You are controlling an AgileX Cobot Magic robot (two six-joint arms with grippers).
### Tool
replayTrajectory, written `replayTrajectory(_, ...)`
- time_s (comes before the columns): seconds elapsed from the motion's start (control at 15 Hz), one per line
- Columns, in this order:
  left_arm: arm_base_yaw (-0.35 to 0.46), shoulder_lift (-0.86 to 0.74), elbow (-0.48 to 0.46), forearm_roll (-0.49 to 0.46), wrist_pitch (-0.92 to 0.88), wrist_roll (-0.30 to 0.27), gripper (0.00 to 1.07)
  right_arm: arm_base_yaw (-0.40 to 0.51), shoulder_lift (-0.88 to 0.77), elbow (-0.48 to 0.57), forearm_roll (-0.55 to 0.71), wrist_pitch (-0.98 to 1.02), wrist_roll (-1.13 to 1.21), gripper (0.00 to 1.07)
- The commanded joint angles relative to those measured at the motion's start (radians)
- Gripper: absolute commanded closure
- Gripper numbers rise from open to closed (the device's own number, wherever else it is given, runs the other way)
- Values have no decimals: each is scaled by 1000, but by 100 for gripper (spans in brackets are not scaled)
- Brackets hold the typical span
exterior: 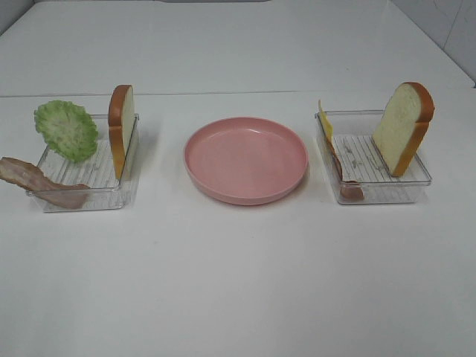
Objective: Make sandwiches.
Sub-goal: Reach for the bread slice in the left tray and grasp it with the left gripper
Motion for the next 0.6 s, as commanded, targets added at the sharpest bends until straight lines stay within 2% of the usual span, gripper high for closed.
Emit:
replayTrajectory(0.07, 3, -3, 2, -1, -10, -4, 6, -4, -21, 3, 0, -8, -2, 11)
replayTrajectory(0.47, 3, 0, 0, -2, -11, -4, 6, -4, -21, 3, 0, -8, -2, 11)
replayTrajectory(0.6, 3, 48, -21, -1, -46, -4, 6, -4, -21, 3, 0, -8, -2, 11)
